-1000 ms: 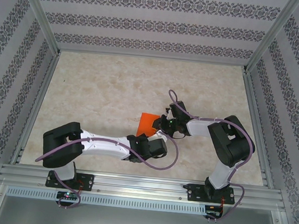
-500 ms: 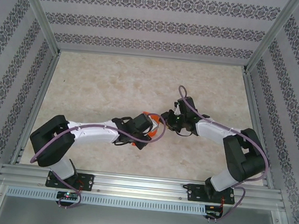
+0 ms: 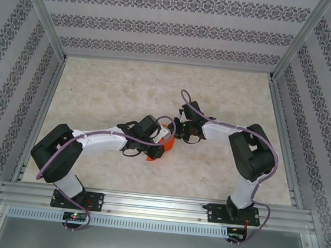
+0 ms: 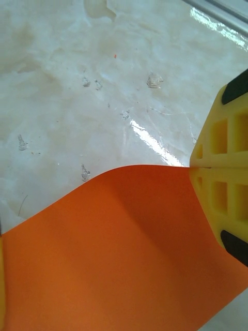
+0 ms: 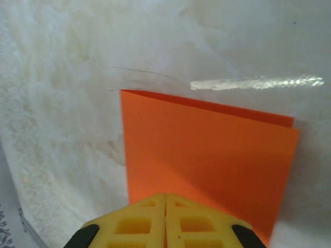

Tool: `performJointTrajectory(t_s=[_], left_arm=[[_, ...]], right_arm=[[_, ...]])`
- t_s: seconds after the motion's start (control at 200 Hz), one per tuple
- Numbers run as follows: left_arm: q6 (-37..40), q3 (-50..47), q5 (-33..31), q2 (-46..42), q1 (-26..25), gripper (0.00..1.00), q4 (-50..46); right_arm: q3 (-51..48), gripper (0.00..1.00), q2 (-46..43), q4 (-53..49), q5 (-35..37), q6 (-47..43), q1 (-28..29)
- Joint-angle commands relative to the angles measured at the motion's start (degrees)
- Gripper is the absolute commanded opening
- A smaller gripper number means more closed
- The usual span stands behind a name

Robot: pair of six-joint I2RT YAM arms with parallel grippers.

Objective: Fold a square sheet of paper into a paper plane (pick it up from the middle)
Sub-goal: Third fold the triangle at the center of the table.

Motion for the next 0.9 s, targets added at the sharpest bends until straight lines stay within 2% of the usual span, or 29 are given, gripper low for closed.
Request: performJointTrajectory(t_s=[0.0, 0.11, 0.4, 0.894], left_arm=[[-2.3, 0.0, 4.6, 0.0, 1.4, 0.00, 3.4], [-4.1, 0.5, 6.1, 1.1, 2.3, 0.00, 4.4], [-4.5, 2.1, 4.9, 3.7, 3.9, 0.02, 3.1], [-0.6, 5.1, 3.1, 6.2, 7.4, 0.04, -1.6]], right_arm=[[3.0, 0.08, 1.7, -4.4, 2.1, -4.2, 0.1], [4.0, 0.08, 3.1, -7.1, 2.6, -7.2, 0.1], [7.2, 0.08, 6.7, -14.3, 5.1, -12.8, 0.6], [8.3, 0.08, 7.3, -16.2, 5.9, -14.6, 0.7]])
